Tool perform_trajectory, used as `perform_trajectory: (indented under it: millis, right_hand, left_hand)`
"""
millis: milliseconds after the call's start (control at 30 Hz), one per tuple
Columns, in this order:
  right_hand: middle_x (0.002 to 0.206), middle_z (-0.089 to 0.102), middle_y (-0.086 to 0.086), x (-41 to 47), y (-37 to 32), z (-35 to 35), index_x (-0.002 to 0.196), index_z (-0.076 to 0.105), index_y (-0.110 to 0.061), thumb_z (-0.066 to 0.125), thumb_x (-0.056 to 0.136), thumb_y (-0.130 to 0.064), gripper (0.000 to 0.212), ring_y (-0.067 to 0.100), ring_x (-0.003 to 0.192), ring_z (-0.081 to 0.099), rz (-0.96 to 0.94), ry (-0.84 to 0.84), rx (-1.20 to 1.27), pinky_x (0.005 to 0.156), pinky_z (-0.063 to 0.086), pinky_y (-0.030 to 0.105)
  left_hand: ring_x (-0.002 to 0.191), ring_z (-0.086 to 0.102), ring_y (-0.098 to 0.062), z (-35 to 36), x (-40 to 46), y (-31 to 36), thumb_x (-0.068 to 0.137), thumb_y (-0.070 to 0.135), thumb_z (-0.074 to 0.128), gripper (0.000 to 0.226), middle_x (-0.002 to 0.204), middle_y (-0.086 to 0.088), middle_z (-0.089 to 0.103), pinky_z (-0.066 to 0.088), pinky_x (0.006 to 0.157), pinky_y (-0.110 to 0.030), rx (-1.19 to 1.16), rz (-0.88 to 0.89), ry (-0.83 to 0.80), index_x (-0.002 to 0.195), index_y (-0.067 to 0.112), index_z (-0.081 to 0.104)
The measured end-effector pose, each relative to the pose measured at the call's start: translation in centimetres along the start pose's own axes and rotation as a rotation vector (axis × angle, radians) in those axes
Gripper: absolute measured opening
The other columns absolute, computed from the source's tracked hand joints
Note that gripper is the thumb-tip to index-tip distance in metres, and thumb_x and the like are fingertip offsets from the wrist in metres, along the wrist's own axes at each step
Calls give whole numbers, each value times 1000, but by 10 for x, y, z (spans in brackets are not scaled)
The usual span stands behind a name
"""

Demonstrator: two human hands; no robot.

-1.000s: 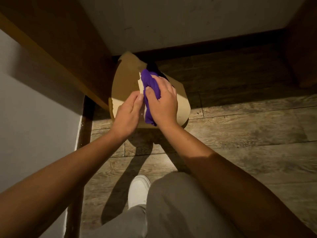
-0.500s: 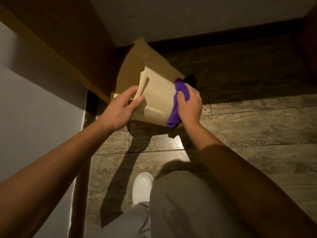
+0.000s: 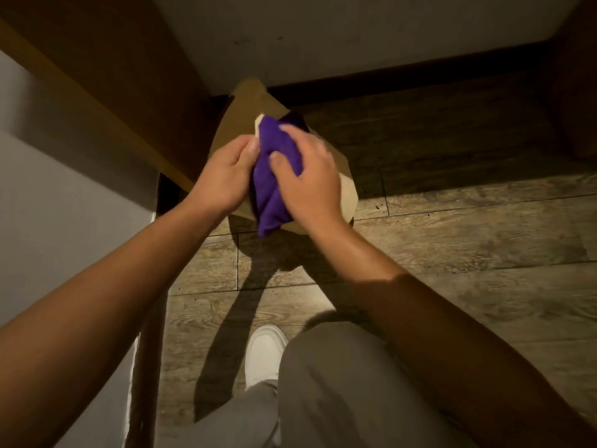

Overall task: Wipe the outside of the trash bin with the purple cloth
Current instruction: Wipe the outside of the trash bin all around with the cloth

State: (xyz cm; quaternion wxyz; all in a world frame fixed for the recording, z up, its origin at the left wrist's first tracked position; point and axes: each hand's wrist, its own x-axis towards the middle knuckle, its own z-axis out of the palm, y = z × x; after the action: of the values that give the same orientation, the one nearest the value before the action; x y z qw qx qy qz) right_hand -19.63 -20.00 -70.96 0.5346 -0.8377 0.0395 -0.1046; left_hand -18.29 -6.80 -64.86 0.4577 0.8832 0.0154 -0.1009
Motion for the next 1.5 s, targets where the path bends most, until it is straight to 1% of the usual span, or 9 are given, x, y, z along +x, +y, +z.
perform_trajectory:
  millis: [200,300,467,667,800,967,1133,1233,1500]
  right_hand:
    - [164,40,9,-35,60,13,152,48,-30,44,98,-49,57,33,150,34,82,29,-229,115,38,58]
    - [160,42,9,-34,105,-1,150,47,-31,47,99,-41,52,33,144,40,257,61,-267,106,49,54]
    - [135,63,4,-20,135,-35,146,55,-28,67,95,-34,52,28,120,63,538,78,-224,94,55,42]
    - [128,66,-6,-1,52,-48,132,62,-36,69,89,-36,44,16,112,64,245,173,98,86,54,31]
    - [134,64,-5,-4,0,-35,137,62,-29,69,96,-31,42,11,115,62,129,128,229,85,49,20]
    - [158,50,4,-20,-21,0,149,56,-33,58,98,-45,52,28,142,44,-77,78,-88,110,41,45]
    - [157,49,10,-19,13,-1,148,57,-27,60,99,-43,52,34,143,44,-8,89,-150,112,41,54]
    - [152,53,10,-19,33,0,145,57,-29,54,97,-48,51,33,136,50,-25,122,-182,104,45,47]
    - [144,58,10,-3,134,-55,151,52,-28,62,101,-37,52,33,127,58,527,43,-251,101,50,42]
  left_hand:
    - [94,64,-24,0,4,-1,107,43,36,29,105,-2,67,52,74,-44,-38,-109,142,101,37,63]
    - [87,59,-12,0,0,-5,107,44,35,25,99,10,62,45,63,-33,-15,-101,170,98,44,58]
    - [97,62,-27,4,-1,3,109,39,36,28,107,-4,65,52,83,-48,14,-69,181,107,27,61]
    - [113,58,-13,-4,-8,9,106,47,39,43,127,12,58,48,91,-39,-144,-76,-33,148,39,43]
    - [115,61,-15,7,-17,13,109,42,29,40,125,6,64,47,104,-48,-59,36,-79,138,29,53]
    - [118,66,-21,10,-1,20,108,30,39,37,125,-8,71,48,108,-47,-265,-56,18,132,16,63]
    - [88,74,-7,13,-3,9,106,46,41,35,96,10,76,58,72,-27,-323,-127,9,121,22,63]
    - [87,72,-14,18,0,13,106,42,43,27,96,4,71,57,69,-34,-231,-92,73,115,23,60]
    - [99,65,-19,1,-13,-8,102,56,37,33,106,5,68,52,83,-42,-234,-188,102,103,37,65]
